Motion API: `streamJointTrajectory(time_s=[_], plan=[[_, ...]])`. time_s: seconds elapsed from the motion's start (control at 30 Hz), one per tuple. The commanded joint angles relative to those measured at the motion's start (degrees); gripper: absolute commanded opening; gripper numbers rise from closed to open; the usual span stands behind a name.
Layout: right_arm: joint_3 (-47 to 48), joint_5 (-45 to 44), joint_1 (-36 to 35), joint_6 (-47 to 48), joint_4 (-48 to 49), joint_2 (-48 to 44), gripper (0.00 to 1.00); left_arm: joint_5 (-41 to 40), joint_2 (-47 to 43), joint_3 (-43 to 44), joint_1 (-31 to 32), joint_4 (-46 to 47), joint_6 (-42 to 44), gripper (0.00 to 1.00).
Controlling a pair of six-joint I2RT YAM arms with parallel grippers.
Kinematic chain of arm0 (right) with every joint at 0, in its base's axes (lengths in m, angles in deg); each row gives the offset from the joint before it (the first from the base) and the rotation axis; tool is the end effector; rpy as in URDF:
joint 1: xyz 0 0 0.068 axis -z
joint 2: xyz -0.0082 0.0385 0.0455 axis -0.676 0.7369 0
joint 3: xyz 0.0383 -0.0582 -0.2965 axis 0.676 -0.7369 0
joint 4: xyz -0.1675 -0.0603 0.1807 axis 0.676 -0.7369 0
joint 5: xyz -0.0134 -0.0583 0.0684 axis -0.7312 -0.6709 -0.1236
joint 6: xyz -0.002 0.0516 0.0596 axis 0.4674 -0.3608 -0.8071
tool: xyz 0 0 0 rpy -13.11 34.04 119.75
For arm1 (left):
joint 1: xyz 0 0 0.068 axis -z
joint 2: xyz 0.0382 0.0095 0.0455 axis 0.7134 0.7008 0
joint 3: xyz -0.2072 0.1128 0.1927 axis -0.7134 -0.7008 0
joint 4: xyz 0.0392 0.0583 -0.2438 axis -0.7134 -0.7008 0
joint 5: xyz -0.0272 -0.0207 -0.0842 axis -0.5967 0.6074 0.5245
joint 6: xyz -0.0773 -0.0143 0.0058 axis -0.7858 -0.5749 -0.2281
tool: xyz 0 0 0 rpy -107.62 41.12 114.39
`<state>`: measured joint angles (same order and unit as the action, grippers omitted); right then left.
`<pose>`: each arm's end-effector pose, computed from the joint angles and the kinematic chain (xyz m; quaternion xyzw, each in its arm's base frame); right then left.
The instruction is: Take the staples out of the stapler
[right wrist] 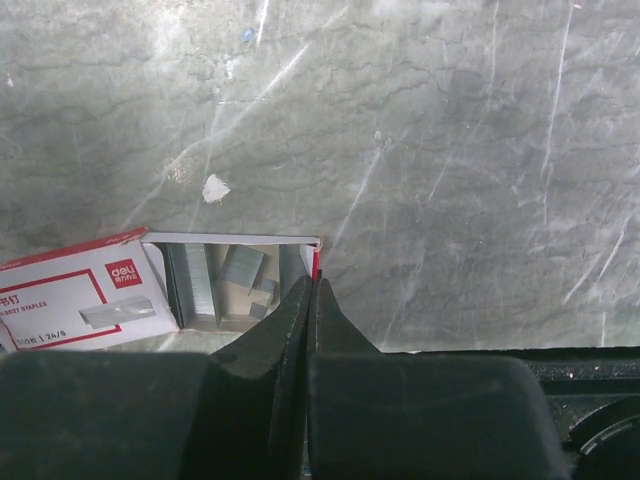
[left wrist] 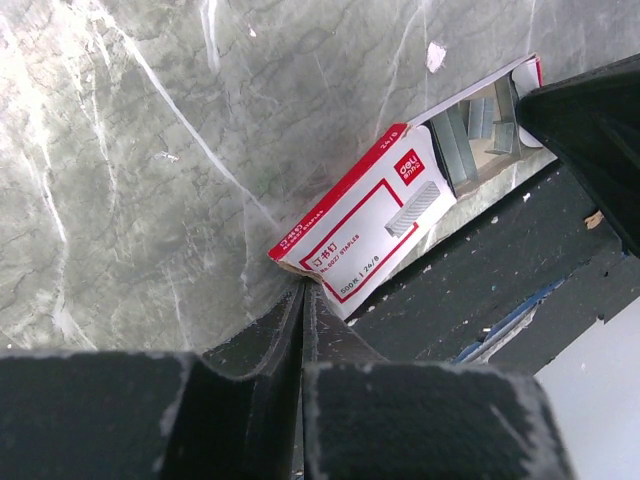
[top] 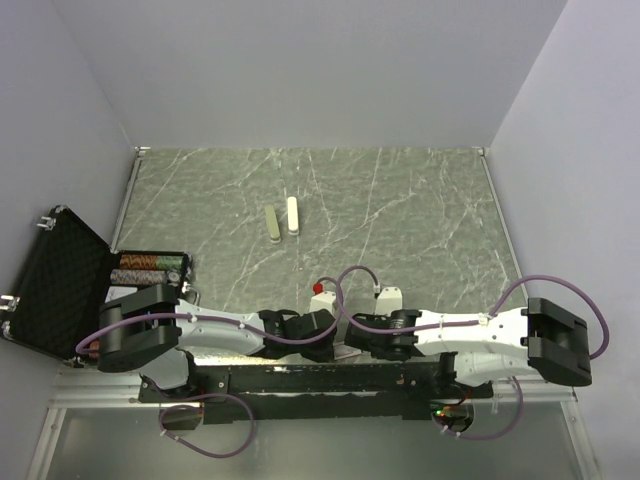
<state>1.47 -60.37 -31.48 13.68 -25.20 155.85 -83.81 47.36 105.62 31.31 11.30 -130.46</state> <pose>0.0693 0.1390 0.1624 -0.0213 0.9745 -0.0056 0.2235 0.0781 -0.2850 0.1588 0.1493 0.9311 -0.2649 0.2017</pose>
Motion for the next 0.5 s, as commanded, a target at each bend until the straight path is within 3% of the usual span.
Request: streamJointTrajectory(time_s=[0.0, 0.33, 0.47], plan=[[0.6, 0.19, -0.51, 1.11, 2.03, -1.71, 0.0, -0.32, 5.31, -2.82, 1.14, -11.69, 0.44, 0.1], [-2.74, 1.15, -1.74, 6.55, 3.96, -8.74, 0.0, -1.46, 0.13, -4.22, -2.46, -13.01, 3.08, 0.12], [-2.57, 2.47, -1.92, 9.02, 5.98, -6.39, 0.0, -1.03, -0.67, -3.96, -3.08, -13.1, 4.13, 0.11]])
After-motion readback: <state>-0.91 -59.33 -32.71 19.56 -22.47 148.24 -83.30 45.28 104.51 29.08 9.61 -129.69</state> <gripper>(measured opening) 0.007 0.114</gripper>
